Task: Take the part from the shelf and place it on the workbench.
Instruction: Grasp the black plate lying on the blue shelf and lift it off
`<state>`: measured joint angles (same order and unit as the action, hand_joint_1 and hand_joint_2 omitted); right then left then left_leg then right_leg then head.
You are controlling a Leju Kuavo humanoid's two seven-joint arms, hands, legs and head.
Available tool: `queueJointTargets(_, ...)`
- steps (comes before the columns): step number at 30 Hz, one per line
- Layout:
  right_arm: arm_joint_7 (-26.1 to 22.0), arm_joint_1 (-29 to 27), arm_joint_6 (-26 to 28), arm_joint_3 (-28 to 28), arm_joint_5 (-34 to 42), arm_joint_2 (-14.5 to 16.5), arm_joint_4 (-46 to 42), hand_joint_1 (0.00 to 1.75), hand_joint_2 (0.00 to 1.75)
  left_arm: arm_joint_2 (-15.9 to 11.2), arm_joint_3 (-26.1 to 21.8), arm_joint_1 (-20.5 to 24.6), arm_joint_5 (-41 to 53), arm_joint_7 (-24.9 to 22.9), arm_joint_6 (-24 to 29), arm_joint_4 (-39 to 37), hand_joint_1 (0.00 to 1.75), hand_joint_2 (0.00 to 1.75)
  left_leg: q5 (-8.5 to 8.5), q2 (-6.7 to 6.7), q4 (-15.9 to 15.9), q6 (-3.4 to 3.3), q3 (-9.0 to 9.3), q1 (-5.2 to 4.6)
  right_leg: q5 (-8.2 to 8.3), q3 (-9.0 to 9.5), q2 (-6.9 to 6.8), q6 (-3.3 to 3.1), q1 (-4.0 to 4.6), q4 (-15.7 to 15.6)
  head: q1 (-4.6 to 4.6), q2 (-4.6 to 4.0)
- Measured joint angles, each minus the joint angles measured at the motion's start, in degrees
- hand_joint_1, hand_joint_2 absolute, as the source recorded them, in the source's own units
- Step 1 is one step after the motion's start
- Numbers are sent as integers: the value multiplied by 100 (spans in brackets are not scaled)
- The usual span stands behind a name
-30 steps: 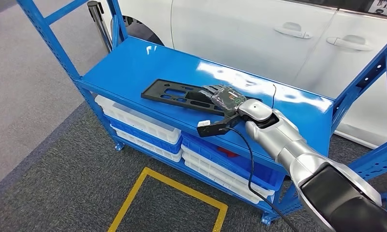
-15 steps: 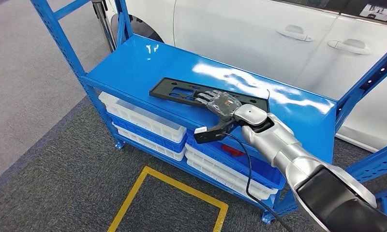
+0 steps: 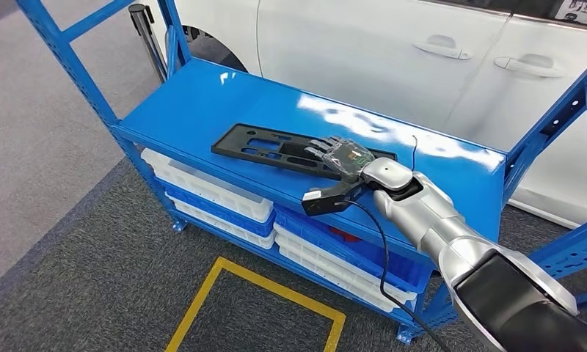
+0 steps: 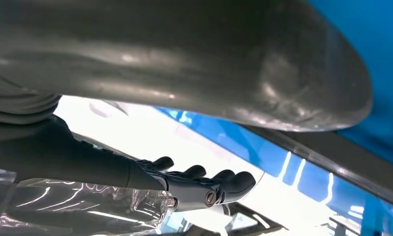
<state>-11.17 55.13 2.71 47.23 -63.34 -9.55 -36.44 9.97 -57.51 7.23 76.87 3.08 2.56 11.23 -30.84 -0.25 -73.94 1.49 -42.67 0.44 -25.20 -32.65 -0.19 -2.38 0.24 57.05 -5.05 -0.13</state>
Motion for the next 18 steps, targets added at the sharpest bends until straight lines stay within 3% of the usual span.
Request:
queueJointTargets(1, 0, -15, 7, 9, 0, -2, 7, 0, 0, -1, -1, -4, -2, 0, -1, 1, 0, 0, 100, 0, -3, 3, -55, 2, -25, 23, 8, 1, 4, 3, 0, 0)
queueJointTargets(2, 0, -25, 13, 17, 0, -2, 13, 0, 0, -3, -1, -6, -2, 0, -2, 1, 0, 0, 306, 0, 224, -1, 5, 3, -57, 56, 16, 7, 6, 8, 0, 0)
queueJointTargets(4, 1, -30, 19, 27, 1, -2, 20, 0, 0, -8, -2, -5, -2, 0, -4, 0, 0, 0, 781, 0, 1030, -35, 331, -5, -140, 127, 27, 38, 18, 30, 1, 0)
queueJointTargets(6, 2, -28, 23, 29, 3, -1, 24, 0, 0, -11, -2, 0, -2, 1, -6, -1, 0, 0, 966, -6, 1543, -94, 556, -17, -204, 148, 32, 86, 35, 59, 1, 0)
queueJointTargets(9, 2, -31, 30, 33, 9, 1, 28, 0, 0, -14, -2, -3, -2, 1, -7, -2, 0, 0, 930, -14, 1624, -189, 589, -20, -252, 138, 33, 155, 24, 72, 0, 0)
queueJointTargets(11, 2, -22, 38, 33, 13, 15, 28, 0, 0, -15, -2, 3, -2, 1, -7, -1, 0, 0, 929, -10, 1666, -249, 624, -2, -414, 41, 32, 207, 13, 306, 0, 0)
queueJointTargets(14, 2, -39, 42, 33, 17, 52, 45, 0, 0, -16, -2, 17, -2, 2, -7, -2, 0, 0, 914, -5, 1681, -290, 643, 4, -876, -541, 30, 264, -30, 1397, 1, -1)
queueJointTargets(15, 2, -58, 42, 33, 17, 60, 57, 0, 0, -16, -3, 14, -2, 2, -7, -2, 0, 0, 910, -6, 1680, -290, 644, 3, -932, -728, 29, 278, -48, 1691, 1, -1)
queueJointTargets(16, 2, -75, 42, 33, 17, 63, 67, 0, 0, -17, -3, 10, -2, 2, -7, -2, 0, 0, 907, -8, 1678, -288, 648, 3, -884, -826, 28, 286, -63, 1792, 1, -1)
queueJointTargets(17, 1, -84, 42, 33, 17, 63, 73, 0, 0, -17, -4, 6, -3, 2, -8, -2, 0, 0, 902, -11, 1675, -280, 656, 4, -716, -800, 28, 288, -77, 1643, 1, -1)
queueJointTargets(18, 1, -82, 42, 33, 17, 64, 77, 0, 0, -17, -4, 6, -4, 2, -9, -2, 0, 0, 894, -15, 1670, -268, 669, 5, -465, -653, 26, 282, -87, 1265, 1, 0)
